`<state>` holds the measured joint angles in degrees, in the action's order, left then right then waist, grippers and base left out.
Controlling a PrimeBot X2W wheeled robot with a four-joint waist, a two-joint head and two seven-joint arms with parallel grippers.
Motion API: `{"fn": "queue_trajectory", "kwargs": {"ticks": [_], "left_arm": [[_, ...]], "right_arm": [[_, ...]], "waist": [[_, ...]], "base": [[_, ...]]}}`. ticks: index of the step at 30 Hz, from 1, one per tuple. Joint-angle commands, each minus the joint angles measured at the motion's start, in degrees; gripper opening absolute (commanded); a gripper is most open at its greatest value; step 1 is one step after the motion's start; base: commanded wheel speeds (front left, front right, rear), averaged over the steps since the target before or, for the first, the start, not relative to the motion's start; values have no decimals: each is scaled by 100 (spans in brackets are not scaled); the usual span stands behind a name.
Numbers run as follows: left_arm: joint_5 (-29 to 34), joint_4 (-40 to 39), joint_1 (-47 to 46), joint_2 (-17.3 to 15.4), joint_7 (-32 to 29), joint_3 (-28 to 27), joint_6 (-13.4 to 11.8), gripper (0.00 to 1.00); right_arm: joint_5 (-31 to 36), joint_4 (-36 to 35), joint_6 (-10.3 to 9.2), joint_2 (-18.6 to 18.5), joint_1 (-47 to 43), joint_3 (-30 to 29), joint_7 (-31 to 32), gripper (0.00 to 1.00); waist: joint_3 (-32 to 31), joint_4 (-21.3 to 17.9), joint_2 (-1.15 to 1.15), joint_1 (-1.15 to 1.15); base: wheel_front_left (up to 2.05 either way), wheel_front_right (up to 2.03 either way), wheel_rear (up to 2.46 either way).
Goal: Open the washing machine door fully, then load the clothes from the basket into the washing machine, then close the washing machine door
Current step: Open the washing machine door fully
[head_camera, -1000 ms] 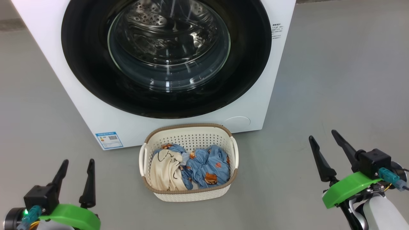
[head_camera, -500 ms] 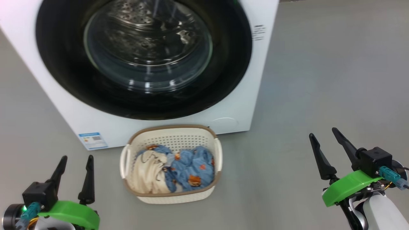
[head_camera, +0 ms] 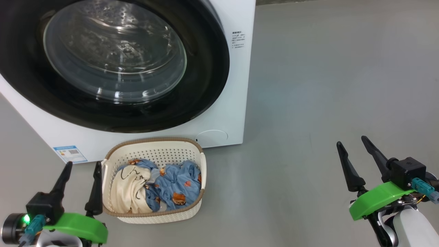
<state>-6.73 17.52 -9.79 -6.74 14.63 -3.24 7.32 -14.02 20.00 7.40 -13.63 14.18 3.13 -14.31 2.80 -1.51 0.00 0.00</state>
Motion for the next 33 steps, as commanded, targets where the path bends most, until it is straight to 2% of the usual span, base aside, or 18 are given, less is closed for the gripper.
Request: {"fn": "queue_trajectory", "kwargs": {"ticks": [1,33], "left_arm": [[56,-181,-132,-168,37,-196,-13,100],[5,-541,54,-83,37,-147,14,100]], "right_arm": [[47,-163,9,-10,91,100,-69,100],[82,-221,9,31,8,7,-69,100]], "waist": [[-12,7,0,0],[-15,72,0,0]], "base": [[31,31,-63],[1,1,-3]]}}
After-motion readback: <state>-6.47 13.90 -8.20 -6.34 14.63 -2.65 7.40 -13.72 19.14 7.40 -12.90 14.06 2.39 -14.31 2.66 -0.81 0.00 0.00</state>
